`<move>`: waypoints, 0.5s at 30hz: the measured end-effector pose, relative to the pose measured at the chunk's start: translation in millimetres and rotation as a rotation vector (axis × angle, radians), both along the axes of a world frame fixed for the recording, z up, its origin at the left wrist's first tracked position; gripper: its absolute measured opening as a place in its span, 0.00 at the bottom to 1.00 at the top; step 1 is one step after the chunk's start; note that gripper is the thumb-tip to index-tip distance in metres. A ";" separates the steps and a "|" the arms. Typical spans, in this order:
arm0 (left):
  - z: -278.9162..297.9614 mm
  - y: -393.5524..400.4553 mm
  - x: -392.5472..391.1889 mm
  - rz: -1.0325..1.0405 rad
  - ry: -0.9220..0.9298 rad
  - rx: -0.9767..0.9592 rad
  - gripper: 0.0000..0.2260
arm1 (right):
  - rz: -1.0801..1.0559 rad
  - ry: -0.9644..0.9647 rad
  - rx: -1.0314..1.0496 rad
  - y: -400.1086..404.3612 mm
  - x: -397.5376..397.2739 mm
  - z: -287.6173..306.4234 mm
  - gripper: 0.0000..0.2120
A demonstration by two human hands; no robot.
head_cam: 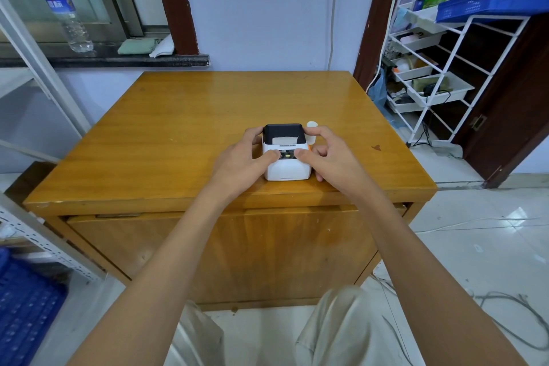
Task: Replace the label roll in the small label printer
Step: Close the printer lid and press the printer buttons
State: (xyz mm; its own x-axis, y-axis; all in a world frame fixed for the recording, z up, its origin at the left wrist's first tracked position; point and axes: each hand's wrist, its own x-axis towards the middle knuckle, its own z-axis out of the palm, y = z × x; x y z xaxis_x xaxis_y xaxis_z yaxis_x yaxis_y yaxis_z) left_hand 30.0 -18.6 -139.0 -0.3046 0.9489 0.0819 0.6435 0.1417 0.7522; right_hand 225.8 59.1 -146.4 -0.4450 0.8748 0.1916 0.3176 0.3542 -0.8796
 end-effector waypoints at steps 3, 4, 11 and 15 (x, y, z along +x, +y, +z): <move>0.2 -0.4 0.3 0.001 -0.007 -0.002 0.34 | 0.002 -0.001 -0.003 0.7 0.1 -0.4 0.22; 0.4 -0.6 0.6 0.001 -0.013 -0.003 0.34 | 0.001 -0.003 -0.006 0.9 0.3 -0.7 0.22; 2.3 -0.6 1.4 0.000 -0.001 -0.011 0.36 | 0.002 -0.014 -0.004 1.9 0.4 -1.5 0.22; 2.4 -0.8 1.8 0.004 -0.002 -0.013 0.36 | 0.005 -0.012 0.005 1.7 0.6 -1.7 0.23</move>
